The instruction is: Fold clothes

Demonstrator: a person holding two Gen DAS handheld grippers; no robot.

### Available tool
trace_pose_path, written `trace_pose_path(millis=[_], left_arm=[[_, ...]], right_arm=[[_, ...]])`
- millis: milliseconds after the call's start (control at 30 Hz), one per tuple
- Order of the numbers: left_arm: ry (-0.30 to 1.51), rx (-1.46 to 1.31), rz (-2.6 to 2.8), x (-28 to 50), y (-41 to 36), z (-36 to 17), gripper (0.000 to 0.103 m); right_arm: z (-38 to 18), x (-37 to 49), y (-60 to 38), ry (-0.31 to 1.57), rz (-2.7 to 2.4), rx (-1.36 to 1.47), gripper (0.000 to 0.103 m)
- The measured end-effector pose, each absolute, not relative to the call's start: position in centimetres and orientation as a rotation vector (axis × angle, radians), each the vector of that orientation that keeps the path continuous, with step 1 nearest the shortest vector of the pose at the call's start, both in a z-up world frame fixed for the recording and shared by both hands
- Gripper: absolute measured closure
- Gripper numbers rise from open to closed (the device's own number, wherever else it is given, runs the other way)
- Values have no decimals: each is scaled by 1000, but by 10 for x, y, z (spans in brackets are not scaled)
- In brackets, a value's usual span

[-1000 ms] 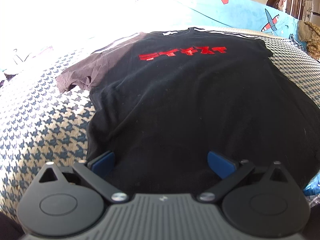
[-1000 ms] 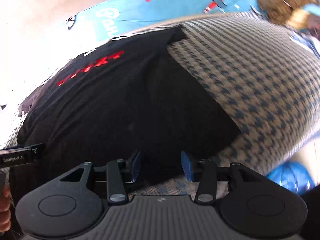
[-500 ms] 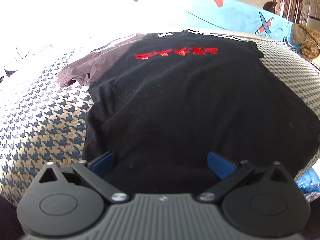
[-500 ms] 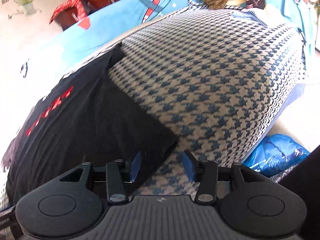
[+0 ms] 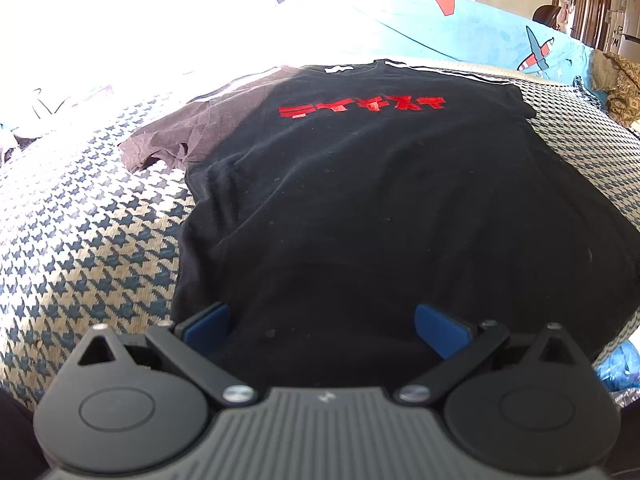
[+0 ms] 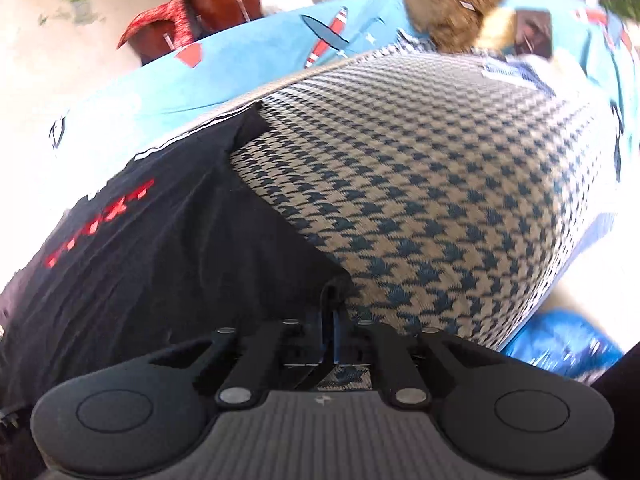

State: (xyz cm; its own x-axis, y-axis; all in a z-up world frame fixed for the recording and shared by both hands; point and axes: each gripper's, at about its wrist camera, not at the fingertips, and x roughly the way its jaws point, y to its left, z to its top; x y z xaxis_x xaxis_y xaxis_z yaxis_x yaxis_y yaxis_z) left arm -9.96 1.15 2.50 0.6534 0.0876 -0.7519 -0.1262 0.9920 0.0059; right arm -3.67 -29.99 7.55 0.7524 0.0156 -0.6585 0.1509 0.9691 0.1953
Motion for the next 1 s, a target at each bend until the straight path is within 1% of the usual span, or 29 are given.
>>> trace_pose_path(millis=[200, 300, 400, 533, 600, 700, 733, 767, 867, 1000], left_arm=[[846, -64, 129, -100, 14, 26, 0], [844, -75, 140, -100, 17, 26, 0], [855, -82, 145, -102, 18, 25, 0], [869, -59, 148, -107, 14, 23, 0], [874, -40, 139, -112, 10, 22, 0], [884, -17, 127, -119, 2, 21, 0], [889, -14, 123, -121, 0, 21, 0], [893, -10, 120, -123, -2, 21, 0], [907, 1, 100, -129, -8, 20, 0], [908, -12, 72, -136, -12, 22, 0]], right_arm=[[85, -45, -295, 679, -149, 213, 100], [85, -45, -296, 682, -195, 190, 101], [84, -44, -300, 728, -204, 168, 101], [87, -42, -300, 718, -226, 140, 101], [86, -42, -304, 730, -254, 173, 101], [91, -46, -311, 700, -277, 227, 98], [94, -49, -311, 678, -300, 215, 95], [96, -51, -311, 655, -319, 204, 90], [103, -57, -309, 597, -301, 201, 90], [104, -57, -297, 614, -181, 179, 90]])
